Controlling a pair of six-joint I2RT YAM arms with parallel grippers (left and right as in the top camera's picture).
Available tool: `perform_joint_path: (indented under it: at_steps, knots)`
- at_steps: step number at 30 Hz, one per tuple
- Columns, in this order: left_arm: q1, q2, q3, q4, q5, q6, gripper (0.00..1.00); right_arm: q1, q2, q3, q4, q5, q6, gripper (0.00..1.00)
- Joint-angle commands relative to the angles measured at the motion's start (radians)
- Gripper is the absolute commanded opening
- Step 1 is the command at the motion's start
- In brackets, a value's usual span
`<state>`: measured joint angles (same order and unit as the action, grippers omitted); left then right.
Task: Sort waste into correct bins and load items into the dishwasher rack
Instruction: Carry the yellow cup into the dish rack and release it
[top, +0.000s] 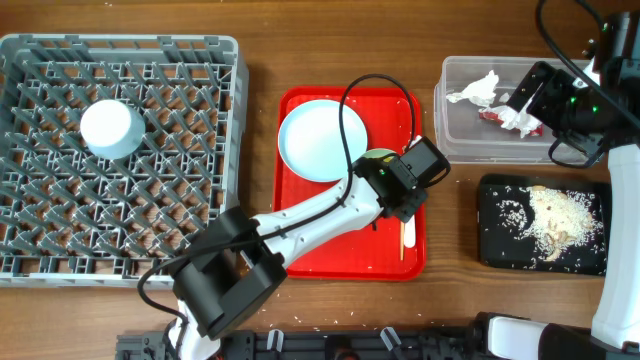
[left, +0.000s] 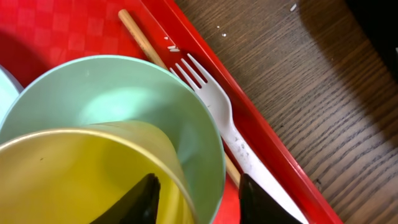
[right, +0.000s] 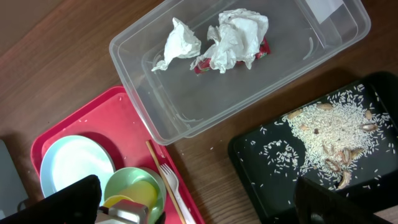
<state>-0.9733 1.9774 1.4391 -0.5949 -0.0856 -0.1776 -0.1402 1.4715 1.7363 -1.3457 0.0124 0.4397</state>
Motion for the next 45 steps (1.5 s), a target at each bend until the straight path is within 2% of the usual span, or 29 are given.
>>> perform_joint_path:
  at_steps: [1,3,5,9,13,15,16,19,21,23,24,27,30,31,34,40,45]
  knots:
    - [0.007,0.009,-0.001,0.003,-0.017,0.013,0.25,-0.003,0.011,0.005,0.002,0.010,-0.018,1.00]
    - [0.008,0.009,-0.001,0.004,-0.017,0.013,0.18,-0.003,0.010,0.005,0.002,0.010,-0.018,1.00]
    - [0.008,0.008,-0.001,0.004,-0.017,0.013,0.04,-0.003,0.010,0.005,0.002,0.010,-0.018,1.00]
    - [0.008,-0.037,0.000,0.000,-0.017,-0.008,0.04,-0.003,0.010,0.005,0.002,0.010,-0.019,1.00]
    - [0.025,-0.226,0.000,-0.042,-0.016,-0.143,0.04,-0.003,0.010,0.005,0.002,0.010,-0.018,1.00]
    - [0.086,-0.346,0.000,-0.098,-0.001,-0.202,0.04,-0.003,0.010,0.005,0.002,0.010,-0.018,1.00]
    - [0.143,-0.408,0.000,-0.129,0.053,-0.218,0.04,-0.003,0.010,0.005,0.002,0.010,-0.018,1.00]
    - [0.436,-0.565,0.000,-0.208,0.303,-0.227,0.04,-0.003,0.010,0.005,0.002,0.010,-0.018,1.00]
    - [0.726,-0.615,-0.001,-0.266,0.457,-0.246,0.04,-0.003,0.010,0.005,0.002,0.010,-0.018,1.00]
    - [1.062,-0.595,-0.002,-0.344,0.694,-0.210,0.04,-0.003,0.010,0.005,0.002,0.010,-0.018,1.00]
    - [1.229,-0.562,-0.013,-0.378,0.853,-0.126,0.04,-0.003,0.011,0.005,0.002,0.010,-0.019,1.00]
    - [1.484,-0.477,-0.045,-0.393,1.072,-0.055,0.04,-0.003,0.010,0.005,0.002,0.010,-0.018,1.00]
    - [1.677,-0.356,-0.105,-0.393,1.218,0.019,0.04,-0.003,0.010,0.005,0.002,0.010,-0.018,1.00]
    - [1.722,-0.315,-0.122,-0.385,1.255,0.022,0.04,-0.003,0.010,0.005,0.002,0.010,-0.018,1.00]
    - [1.822,-0.190,-0.163,-0.387,1.487,0.129,0.04,-0.003,0.010,0.005,0.002,0.010,-0.019,1.00]
    - [1.854,-0.087,-0.263,-0.340,1.488,0.156,0.05,-0.003,0.010,0.005,0.002,0.010,-0.018,0.99]
    - [1.855,-0.079,-0.265,-0.341,1.484,0.159,0.05,-0.003,0.010,0.005,0.002,0.010,-0.019,1.00]
